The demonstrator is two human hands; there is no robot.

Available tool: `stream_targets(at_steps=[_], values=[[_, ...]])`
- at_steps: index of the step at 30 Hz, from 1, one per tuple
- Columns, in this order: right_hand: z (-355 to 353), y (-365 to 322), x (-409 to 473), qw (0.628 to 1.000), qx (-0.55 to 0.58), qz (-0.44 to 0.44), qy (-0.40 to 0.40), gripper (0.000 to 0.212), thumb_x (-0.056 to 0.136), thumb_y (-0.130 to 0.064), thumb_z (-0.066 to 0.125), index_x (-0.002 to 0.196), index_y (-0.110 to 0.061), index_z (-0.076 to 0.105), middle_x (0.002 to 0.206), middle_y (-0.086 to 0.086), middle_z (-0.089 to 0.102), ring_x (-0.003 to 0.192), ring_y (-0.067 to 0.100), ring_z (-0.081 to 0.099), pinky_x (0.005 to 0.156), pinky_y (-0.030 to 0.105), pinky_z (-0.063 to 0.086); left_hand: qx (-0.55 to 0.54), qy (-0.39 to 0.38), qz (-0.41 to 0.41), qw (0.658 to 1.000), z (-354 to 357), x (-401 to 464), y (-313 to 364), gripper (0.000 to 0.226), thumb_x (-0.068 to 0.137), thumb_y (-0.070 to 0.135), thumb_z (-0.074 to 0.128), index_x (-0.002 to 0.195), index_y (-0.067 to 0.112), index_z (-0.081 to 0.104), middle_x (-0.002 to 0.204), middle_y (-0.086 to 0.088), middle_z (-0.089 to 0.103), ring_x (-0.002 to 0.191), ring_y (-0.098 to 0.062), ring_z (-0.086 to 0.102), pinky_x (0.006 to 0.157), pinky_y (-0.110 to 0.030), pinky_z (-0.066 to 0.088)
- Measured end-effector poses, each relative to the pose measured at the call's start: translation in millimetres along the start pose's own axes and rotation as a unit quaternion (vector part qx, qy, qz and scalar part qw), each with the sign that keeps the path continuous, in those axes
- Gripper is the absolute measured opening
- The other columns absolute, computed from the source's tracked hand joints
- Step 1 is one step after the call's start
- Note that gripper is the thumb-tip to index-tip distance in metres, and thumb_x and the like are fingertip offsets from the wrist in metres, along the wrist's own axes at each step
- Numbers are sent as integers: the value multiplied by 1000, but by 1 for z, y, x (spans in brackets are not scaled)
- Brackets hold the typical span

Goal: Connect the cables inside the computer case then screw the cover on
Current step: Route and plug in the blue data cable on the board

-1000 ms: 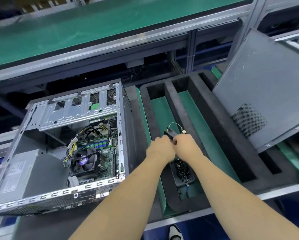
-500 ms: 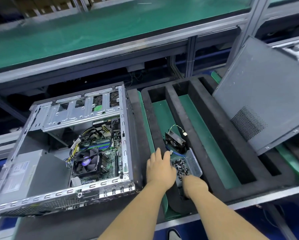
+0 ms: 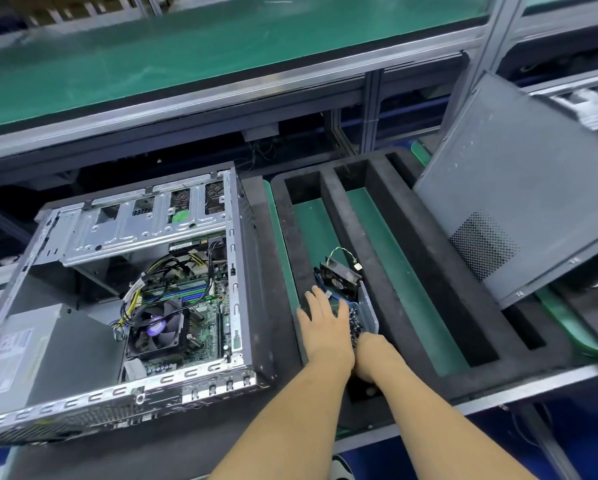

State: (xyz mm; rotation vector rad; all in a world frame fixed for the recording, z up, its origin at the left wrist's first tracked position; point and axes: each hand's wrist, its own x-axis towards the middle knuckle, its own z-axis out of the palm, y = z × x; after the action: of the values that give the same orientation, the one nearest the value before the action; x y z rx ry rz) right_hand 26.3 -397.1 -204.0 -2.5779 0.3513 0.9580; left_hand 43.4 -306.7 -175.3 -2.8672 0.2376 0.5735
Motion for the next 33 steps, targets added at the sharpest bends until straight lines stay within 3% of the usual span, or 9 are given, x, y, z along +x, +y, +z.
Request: stream_targets(at_steps=[2,6,12,15,17,19,24,28,33], values=[[-4,-1,-2,1000,1,-4,-5,35,87,6,58,119,-7,62,104,9,67,79,28,68,63,35,58,15,52,71,996,4,4,3,88,94,25,58,157,26,-3,162,-24,-13,149,-42,-8,119,-57,7],[3,1,-4,1000,3,-16,21,36,94,-3,54,129,-7,61,122,10,68,108,28,66,80,34,51,-12,138,193,971,15,6,-3,81,98,16,49,155,31,-7,164,-15,-10,151,-33,-1,119,-48,15],[14,8,-8,998,20,-25,47,34,100,-11,45,132,-7,57,130,12,65,116,27,63,89,32,50,50,195,276,940,11,2,1,46,102,15,43,145,17,27,166,-12,3,152,-33,1,121,-51,11],[14,8,-9,998,23,-24,45,34,97,-6,43,126,-10,61,126,10,65,107,25,64,85,32,51,49,193,261,944,11,-5,0,29,98,16,48,127,16,47,154,-8,37,144,-30,31,116,-45,27],[16,8,-11,998,27,-15,56,32,96,-8,44,123,-13,61,119,7,66,94,22,63,77,30,51,50,170,249,952,7,-13,-3,16,86,23,64,102,24,60,117,2,62,112,-23,58,98,-36,46],[18,9,-12,997,38,-8,61,27,96,-10,46,117,-14,62,113,5,67,90,21,63,71,29,50,60,162,227,959,4,-17,-4,10,85,25,65,95,26,64,107,3,61,95,-22,59,89,-35,47],[13,9,-9,995,85,35,46,17,94,-10,49,102,-15,63,100,3,66,79,19,56,67,28,46,45,137,232,962,9,-6,3,32,100,8,40,129,4,52,149,-18,34,116,-36,46,95,-44,37],[10,5,-5,994,98,38,17,22,98,-8,46,108,-9,66,111,9,68,81,18,52,70,28,42,36,136,250,958,15,-6,1,37,99,3,38,136,-2,45,154,-23,29,129,-37,42,104,-42,38],[10,4,-5,982,169,70,47,22,101,-8,45,82,-11,56,111,13,69,76,17,52,66,27,41,26,149,247,957,16,-7,1,38,96,-2,41,134,-4,47,148,-23,36,123,-36,44,104,-42,38]])
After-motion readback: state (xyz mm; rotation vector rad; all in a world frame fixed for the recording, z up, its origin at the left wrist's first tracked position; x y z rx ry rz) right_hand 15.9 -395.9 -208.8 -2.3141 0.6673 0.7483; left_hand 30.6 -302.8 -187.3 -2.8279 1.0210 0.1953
